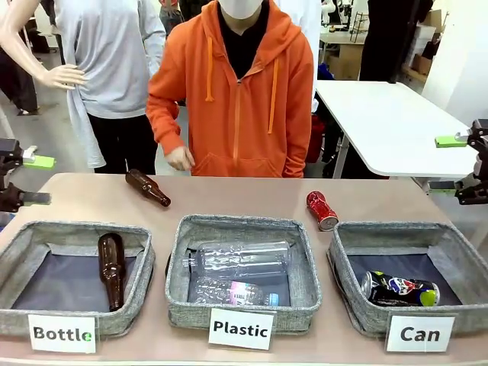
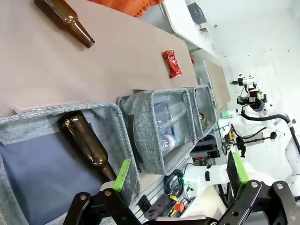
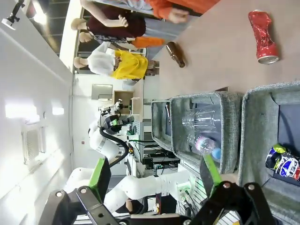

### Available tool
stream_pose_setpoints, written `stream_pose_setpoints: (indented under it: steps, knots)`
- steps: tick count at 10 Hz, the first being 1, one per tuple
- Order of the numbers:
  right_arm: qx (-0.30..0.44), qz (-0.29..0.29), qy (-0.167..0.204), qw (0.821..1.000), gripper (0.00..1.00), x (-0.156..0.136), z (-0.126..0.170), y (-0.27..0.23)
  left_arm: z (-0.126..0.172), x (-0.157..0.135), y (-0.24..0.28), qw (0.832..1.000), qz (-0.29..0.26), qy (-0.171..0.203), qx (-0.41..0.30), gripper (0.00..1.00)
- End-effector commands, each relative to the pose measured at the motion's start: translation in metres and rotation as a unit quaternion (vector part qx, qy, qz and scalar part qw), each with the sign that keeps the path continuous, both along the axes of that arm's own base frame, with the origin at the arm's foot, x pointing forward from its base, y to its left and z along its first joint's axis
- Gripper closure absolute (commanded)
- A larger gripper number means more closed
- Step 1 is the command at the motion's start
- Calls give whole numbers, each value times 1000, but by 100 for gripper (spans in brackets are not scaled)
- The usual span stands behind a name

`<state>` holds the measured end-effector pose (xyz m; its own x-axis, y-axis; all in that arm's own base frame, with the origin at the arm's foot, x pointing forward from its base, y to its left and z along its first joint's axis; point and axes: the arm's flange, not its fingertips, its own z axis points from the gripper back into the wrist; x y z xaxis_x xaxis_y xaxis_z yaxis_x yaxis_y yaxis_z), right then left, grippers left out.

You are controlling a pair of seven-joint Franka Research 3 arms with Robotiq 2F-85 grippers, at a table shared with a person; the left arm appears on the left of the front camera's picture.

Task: Sort the can waste into the basket.
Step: Pick up the can waste from the table and place it in the right Fabric basket.

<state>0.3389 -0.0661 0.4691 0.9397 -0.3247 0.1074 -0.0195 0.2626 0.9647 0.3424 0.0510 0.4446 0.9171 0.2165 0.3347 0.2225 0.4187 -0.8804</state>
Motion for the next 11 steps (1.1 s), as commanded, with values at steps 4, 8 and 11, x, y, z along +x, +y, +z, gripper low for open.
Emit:
stream_pose_setpoints:
  steps: [4, 8, 11]
  knots:
    - [-138, 48, -53, 988, 0, 33, 15, 34, -2, -1, 4, 1000, 3, -1, -1, 0]
    - [-574, -17, -26, 818, 0, 146, 18, 101, -2, -1, 4, 1000, 3, -1, -1, 0]
    - [-434, 19, -103, 895, 0, 145, 22, 116, -2, -1, 4, 1000, 3, -1, -1, 0]
